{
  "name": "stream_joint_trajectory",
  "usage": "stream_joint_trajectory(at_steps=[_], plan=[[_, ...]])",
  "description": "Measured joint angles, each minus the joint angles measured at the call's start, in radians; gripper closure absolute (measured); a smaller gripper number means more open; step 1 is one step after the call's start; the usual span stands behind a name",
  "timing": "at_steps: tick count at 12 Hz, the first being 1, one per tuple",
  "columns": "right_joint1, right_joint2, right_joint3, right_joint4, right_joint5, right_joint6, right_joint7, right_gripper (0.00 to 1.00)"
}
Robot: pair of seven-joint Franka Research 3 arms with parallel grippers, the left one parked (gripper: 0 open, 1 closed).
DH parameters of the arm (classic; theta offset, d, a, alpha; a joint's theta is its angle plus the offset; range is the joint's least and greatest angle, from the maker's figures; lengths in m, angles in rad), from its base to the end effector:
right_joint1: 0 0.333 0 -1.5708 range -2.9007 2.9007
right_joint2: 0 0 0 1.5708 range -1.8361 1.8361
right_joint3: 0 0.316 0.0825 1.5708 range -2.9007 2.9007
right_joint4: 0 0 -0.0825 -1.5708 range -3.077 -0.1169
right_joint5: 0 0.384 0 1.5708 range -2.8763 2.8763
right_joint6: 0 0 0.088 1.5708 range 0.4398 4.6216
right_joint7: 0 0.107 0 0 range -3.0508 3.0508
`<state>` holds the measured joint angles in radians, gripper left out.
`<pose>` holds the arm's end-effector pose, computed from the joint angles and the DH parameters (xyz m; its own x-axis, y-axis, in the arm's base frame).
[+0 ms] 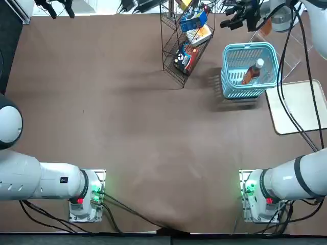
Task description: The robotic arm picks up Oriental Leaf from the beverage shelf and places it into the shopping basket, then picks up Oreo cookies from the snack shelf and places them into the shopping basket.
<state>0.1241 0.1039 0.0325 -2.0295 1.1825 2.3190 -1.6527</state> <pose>0.5861 0.1095 0.4246 0.3584 0.4880 0.7959 0.8784 -0.4651 -0.1104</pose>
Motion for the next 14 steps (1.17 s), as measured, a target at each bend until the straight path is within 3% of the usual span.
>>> stream_joint_trajectory(at_steps=[3, 14], plan=[[0.007, 0.034, 0.000, 0.002, 0.052, 0.007, -0.054, 0.00], [0.096, 0.048, 0.000, 0.010, 0.060, 0.137, -0.038, 0.00]])
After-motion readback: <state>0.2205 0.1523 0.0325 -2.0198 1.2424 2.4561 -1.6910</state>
